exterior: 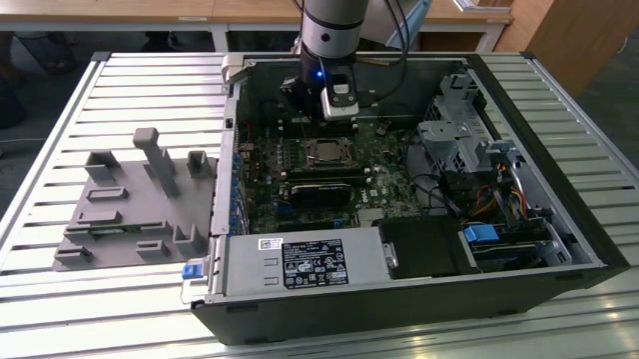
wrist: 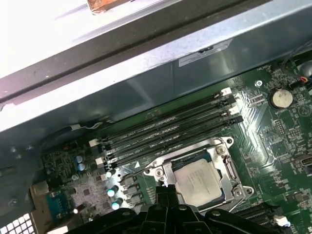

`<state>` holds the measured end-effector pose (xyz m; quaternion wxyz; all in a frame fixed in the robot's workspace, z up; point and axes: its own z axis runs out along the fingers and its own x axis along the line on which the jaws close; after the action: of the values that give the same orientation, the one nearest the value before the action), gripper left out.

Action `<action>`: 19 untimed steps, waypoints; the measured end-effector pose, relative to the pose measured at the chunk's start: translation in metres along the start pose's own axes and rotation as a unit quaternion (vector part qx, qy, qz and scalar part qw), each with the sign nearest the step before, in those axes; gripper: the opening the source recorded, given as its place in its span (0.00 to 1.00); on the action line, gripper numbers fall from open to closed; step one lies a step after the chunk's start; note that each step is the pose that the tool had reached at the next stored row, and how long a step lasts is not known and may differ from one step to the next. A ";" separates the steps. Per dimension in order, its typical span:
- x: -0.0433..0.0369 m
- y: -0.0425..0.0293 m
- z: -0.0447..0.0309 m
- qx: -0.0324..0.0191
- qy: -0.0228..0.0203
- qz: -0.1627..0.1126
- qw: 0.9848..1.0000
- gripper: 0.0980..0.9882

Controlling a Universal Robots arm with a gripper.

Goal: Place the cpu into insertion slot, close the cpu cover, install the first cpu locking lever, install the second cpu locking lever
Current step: 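Install the first cpu locking lever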

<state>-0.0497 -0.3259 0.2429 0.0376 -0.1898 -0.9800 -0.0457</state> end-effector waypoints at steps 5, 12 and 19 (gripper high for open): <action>0.0005 -0.0002 0.0000 -0.013 -0.024 -0.018 0.999 0.01; 0.0005 -0.0003 0.0003 -0.011 -0.018 -0.077 0.997 0.01; 0.0005 -0.0003 0.0005 -0.008 -0.016 -0.120 0.993 0.01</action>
<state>-0.0503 -0.3259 0.2424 0.0143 -0.0721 -0.9958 -0.0549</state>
